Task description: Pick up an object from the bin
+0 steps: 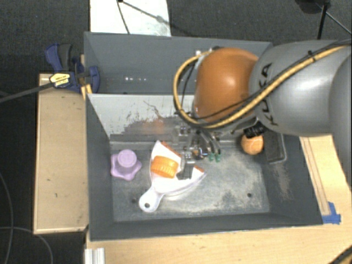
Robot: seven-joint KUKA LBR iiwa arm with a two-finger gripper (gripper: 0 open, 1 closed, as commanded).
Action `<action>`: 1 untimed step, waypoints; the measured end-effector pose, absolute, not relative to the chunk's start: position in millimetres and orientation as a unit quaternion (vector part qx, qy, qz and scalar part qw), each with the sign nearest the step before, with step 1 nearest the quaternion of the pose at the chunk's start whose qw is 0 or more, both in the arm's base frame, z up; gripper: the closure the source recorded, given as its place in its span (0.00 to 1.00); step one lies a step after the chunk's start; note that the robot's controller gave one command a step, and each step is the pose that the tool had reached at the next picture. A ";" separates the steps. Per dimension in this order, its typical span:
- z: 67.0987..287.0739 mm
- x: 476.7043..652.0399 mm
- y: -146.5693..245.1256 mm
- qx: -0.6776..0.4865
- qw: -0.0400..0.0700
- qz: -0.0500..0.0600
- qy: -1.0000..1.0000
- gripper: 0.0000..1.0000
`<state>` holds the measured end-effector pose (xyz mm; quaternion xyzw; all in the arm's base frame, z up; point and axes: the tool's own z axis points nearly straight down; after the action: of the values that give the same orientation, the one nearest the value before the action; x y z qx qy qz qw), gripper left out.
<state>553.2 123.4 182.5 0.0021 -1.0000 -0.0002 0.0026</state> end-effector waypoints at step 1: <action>187.2 555.1 122.7 0.000 -0.001 -0.001 -1.000 0.00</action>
Offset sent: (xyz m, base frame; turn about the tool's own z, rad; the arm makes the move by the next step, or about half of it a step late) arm 0.0004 0.0229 -0.1125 0.2739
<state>555.1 122.7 187.2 0.0003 -1.0000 -0.0006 -0.0014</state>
